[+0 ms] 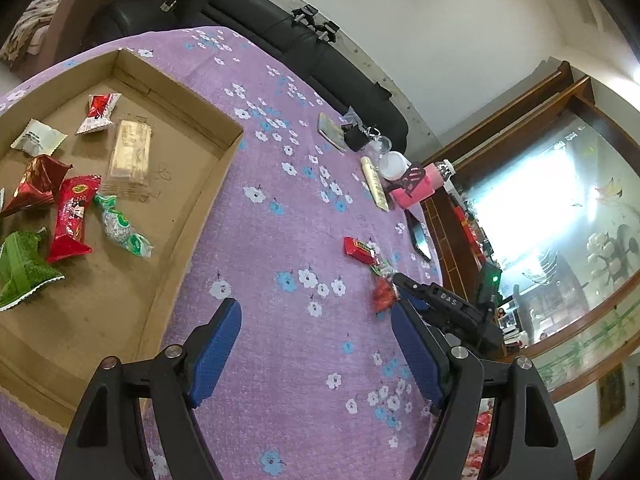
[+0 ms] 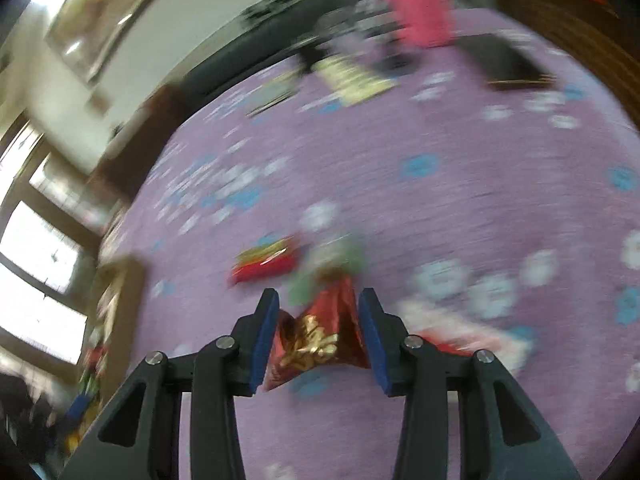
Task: Organize snacks
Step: 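Move both grippers toward the red foil bag and red-and-white packet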
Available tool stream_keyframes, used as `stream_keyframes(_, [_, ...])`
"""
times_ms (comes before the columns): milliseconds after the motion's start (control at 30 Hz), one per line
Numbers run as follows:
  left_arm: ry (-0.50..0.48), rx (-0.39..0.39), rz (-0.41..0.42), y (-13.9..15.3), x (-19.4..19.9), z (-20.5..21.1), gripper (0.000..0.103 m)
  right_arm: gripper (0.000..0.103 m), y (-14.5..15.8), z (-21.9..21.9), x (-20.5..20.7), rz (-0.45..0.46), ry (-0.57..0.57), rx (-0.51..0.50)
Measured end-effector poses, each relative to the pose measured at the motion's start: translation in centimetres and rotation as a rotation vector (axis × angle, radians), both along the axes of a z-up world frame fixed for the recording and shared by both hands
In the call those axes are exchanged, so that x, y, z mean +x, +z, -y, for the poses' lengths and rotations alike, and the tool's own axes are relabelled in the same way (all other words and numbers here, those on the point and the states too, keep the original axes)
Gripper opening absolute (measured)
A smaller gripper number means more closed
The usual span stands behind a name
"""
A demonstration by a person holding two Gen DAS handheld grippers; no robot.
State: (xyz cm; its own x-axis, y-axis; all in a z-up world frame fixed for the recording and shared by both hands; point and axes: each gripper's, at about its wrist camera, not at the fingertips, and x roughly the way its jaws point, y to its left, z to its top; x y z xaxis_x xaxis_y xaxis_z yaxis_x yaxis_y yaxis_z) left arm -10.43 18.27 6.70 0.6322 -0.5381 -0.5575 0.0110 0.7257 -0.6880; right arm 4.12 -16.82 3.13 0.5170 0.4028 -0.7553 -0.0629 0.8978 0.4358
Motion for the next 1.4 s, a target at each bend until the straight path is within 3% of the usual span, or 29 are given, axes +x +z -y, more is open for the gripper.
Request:
stream_keyframes(100, [-0.007,0.005,-0.006,-0.2,0.3,0.2,0.081,0.041,0.5,-3.2,-1.0,-0.022,0.209,0.079])
stream_keyframes(167, [-0.019,0.007,-0.007,-0.3,0.4,0.4,0.080,0.041,2.0,-3.8,-2.2,0.015,0.288,0.143])
stream_keyframes(267, [-0.037,0.020,-0.004,-0.3,0.4,0.7,0.081,0.043,4.2,-1.7,-2.9,0.084,0.214,0.126])
stream_keyframes(333, [-0.046,0.026,-0.003,-0.3,0.4,0.9,0.081,0.047,4.9,0.8,-3.2,0.119,0.102,0.050])
stream_keyframes(433, [-0.064,0.031,-0.008,-0.7,0.6,1.4,0.080,0.047,4.5,3.7,-3.2,0.102,-0.022,-0.099])
stream_keyframes(567, [-0.082,0.027,-0.026,-1.3,0.9,2.1,0.080,0.047,2.6,6.3,-3.1,0.054,-0.097,-0.127])
stream_keyframes(667, [-0.095,0.036,-0.031,-1.3,0.9,2.7,0.080,0.047,1.4,6.8,-3.1,0.039,-0.092,-0.110])
stream_keyframes(767, [-0.094,0.047,-0.030,-1.0,0.8,2.9,0.080,0.050,0.3,6.1,-2.4,0.034,-0.073,-0.159])
stream_keyframes(1000, [-0.082,0.063,-0.031,-0.9,1.2,2.9,0.080,0.050,-0.5,3.0,-3.8,-0.044,0.073,-0.007])
stream_keyframes(1133, [-0.119,0.073,-0.030,-1.0,1.8,4.4,0.080,0.051,-0.3,1.1,-4.4,-0.001,0.070,-0.150])
stream_keyframes(1400, [-0.168,0.142,-0.048,-1.3,2.3,7.1,0.080,0.051,-1.1,-1.7,-4.5,0.052,0.016,-0.277])
